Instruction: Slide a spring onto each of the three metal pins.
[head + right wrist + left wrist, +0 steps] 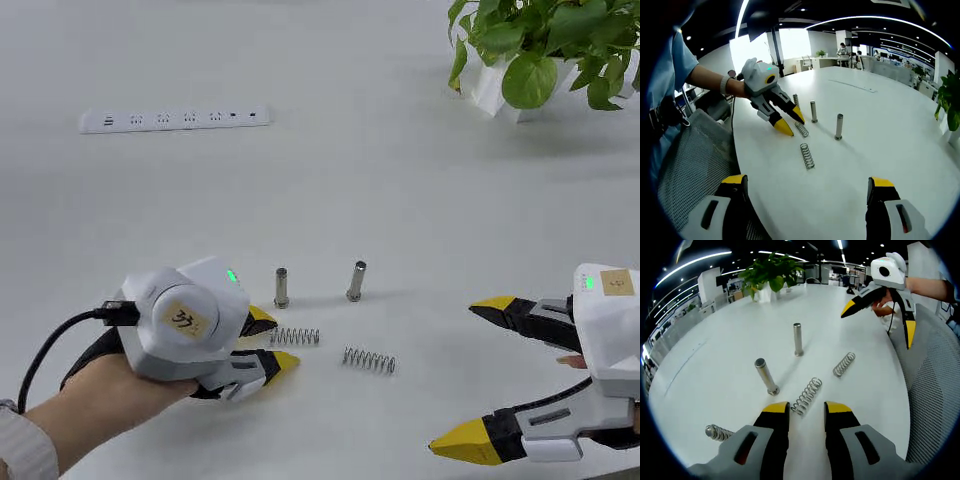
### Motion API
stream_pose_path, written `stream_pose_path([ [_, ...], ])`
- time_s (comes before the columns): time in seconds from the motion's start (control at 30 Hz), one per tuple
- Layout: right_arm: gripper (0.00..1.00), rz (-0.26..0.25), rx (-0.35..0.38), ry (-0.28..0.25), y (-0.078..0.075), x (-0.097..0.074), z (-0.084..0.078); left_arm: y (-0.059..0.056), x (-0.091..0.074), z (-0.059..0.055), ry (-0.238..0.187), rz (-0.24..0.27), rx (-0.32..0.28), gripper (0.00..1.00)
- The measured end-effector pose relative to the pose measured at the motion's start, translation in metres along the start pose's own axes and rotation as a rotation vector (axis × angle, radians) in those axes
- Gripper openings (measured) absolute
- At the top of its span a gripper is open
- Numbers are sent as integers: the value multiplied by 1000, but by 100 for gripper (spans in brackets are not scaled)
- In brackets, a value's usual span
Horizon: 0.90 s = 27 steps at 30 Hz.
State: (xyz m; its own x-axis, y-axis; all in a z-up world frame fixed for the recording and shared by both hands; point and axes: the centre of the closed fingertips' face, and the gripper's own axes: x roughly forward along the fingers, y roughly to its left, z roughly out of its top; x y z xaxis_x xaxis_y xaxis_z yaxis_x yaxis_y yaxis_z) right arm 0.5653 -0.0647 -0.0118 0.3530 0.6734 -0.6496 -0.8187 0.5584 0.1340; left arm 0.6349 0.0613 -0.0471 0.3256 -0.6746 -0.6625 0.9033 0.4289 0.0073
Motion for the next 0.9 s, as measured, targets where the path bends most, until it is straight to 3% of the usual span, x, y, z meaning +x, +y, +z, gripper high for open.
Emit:
stream_pose_path([
  [0.47,99,-2,9,-1,2,-1,-1,-2,-1,-2,83,-24,46,10],
  [0.63,99,0,11,-1,2,0,-1,-3,0,-1,119,-29,87,9],
  [0.9,99,2,9,1,3,1,0,-7,-1,-3,201,-64,198,8],
])
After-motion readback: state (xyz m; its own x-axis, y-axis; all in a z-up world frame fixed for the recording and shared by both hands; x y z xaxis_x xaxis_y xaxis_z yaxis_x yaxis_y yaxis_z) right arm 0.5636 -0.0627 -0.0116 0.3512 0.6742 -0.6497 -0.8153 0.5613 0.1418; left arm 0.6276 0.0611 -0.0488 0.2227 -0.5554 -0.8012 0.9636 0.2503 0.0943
